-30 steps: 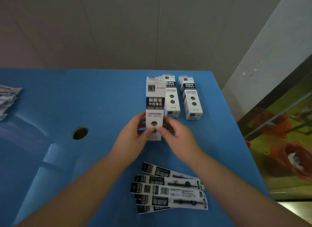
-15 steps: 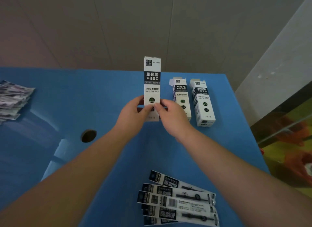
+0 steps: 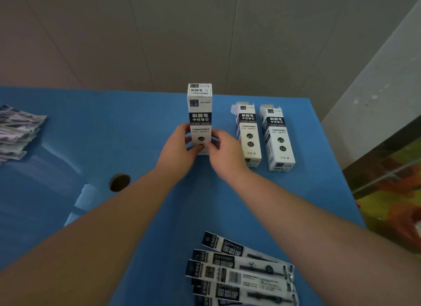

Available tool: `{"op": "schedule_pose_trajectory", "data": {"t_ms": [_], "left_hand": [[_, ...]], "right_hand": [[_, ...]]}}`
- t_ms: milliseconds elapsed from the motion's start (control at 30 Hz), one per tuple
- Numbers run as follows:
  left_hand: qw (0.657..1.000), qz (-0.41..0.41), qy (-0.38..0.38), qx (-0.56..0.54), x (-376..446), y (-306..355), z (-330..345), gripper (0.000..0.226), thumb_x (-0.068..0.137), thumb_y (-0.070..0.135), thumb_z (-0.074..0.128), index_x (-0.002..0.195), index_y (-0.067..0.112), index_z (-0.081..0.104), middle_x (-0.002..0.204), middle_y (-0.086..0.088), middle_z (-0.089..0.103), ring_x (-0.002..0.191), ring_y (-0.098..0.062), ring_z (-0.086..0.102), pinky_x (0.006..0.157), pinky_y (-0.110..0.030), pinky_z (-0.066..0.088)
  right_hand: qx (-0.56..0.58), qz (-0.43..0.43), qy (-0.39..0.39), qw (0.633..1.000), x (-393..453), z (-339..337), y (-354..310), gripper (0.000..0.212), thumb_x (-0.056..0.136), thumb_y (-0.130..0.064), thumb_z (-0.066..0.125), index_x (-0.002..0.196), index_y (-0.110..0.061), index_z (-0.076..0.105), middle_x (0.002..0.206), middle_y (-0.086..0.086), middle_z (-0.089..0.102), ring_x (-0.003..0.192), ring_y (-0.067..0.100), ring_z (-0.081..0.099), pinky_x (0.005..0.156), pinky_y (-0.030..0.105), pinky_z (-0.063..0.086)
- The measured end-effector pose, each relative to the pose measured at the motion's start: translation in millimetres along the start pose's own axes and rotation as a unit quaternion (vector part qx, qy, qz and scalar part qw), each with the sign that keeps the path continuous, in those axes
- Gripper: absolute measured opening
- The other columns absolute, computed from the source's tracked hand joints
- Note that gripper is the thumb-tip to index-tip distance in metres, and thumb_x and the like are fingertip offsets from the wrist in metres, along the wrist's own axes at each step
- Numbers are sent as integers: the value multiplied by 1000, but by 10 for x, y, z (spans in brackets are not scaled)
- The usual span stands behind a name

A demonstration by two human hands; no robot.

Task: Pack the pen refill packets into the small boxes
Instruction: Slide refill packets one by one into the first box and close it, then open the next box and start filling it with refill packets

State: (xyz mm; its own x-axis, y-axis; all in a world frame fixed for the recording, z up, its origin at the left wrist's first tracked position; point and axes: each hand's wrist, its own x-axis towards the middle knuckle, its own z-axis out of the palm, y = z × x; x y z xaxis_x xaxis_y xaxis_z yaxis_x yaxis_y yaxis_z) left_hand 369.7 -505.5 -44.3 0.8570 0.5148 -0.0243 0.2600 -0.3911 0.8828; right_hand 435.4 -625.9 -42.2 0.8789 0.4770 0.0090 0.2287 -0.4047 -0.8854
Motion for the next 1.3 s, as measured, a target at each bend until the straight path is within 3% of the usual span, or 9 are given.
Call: {"op": "schedule_pose_trajectory", "data": {"t_ms": [200,367,500,633,733,900,1033,1200,1300], "left_hand": [[999,5,-2,33,172,15,-43,53,94,10,69,139,20,44,117,15,58,112,-4,56,89,-20,47],[998,-21,-23,47,282,-43,-83,59,91,16,74,141,16,44,128,9,59,108,-9,62,77,-11,45],[995,-86,-45,25,216,-76,-127,83,85,27,80,151,10,32,139,-1,53,121,-18,60,96,-33,50],[993,-95,19,67,-148,-18,-79,53,88,33,76,128,12,48,113,1,56,107,-20,60,83,-30,44],[992,-68,-8,103,-426,87,21,35,90,41,70,107,18,51,102,3,57,93,-16,59,75,-29,42],[989,-28,-72,123,-395,419,400,47,89,53,66,120,21,51,116,4,54,101,-14,57,80,-33,48],[989,-68,-81,104,3,694,748,69,86,60,65,135,14,46,132,-2,50,113,-24,54,85,-37,50],[974,-118,-93,169,385,911,1043,68,77,59,65,127,15,50,123,-10,54,109,-31,59,93,-46,54],[958,-157,-107,213,494,902,1108,68,68,54,60,123,15,54,116,-10,57,98,-30,61,83,-40,56]], "right_hand": [[-67,37,6,997,132,117,-29,20,101,-22,55,118,-13,62,116,5,70,105,25,66,86,36,53],[-115,56,-67,989,191,62,-98,24,97,-17,55,120,-14,63,116,6,70,105,28,65,78,31,48],[-104,70,-112,986,118,-177,-143,27,92,-18,58,117,-8,60,123,13,66,113,32,64,92,42,55],[-54,42,-87,994,-112,-673,-229,49,97,-16,60,145,-13,49,145,1,55,130,13,56,109,32,44],[-97,12,-11,995,-254,-1052,-146,47,94,-21,64,140,-21,54,139,-6,58,127,8,56,108,35,46],[-206,41,40,977,-463,-1451,91,49,91,-25,67,138,-21,54,136,0,57,122,18,57,99,34,46],[-264,65,28,962,-608,-1615,256,53,88,-31,69,138,-22,52,138,2,54,119,21,58,97,36,48],[-276,79,25,958,-758,-1783,405,59,88,-36,70,141,-21,50,142,2,50,120,20,56,102,36,46],[-280,82,18,956,-818,-1850,446,60,89,-36,70,142,-21,48,143,2,48,128,20,52,108,35,42]]}}
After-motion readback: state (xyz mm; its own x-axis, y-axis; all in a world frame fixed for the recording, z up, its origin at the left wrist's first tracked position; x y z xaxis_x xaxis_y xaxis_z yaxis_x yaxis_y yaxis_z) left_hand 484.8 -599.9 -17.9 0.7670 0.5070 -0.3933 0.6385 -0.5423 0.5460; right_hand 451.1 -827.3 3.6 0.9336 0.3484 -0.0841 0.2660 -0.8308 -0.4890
